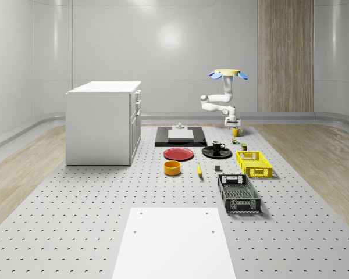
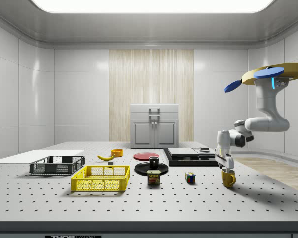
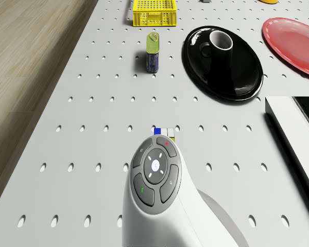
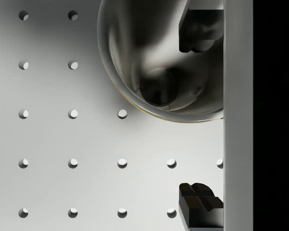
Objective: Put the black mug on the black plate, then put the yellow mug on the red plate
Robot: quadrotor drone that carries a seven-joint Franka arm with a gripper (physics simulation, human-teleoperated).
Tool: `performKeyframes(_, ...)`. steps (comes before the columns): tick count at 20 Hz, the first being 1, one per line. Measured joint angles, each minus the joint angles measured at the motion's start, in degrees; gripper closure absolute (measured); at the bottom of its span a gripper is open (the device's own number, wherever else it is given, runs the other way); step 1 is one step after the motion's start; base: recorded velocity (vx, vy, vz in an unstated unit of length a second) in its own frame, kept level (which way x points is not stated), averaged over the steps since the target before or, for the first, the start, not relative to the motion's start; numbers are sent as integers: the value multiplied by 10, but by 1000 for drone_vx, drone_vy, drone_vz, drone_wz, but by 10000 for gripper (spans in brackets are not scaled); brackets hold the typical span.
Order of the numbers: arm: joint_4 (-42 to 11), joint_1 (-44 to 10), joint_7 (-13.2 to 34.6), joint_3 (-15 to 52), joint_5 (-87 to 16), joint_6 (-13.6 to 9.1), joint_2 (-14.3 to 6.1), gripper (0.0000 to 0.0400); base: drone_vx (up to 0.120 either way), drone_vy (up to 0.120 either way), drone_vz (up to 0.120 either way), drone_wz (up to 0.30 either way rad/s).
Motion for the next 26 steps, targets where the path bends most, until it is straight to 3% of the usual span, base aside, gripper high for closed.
performKeyframes(26,16,-9,1,-30,-30,11,5,0,0,0,0,0)
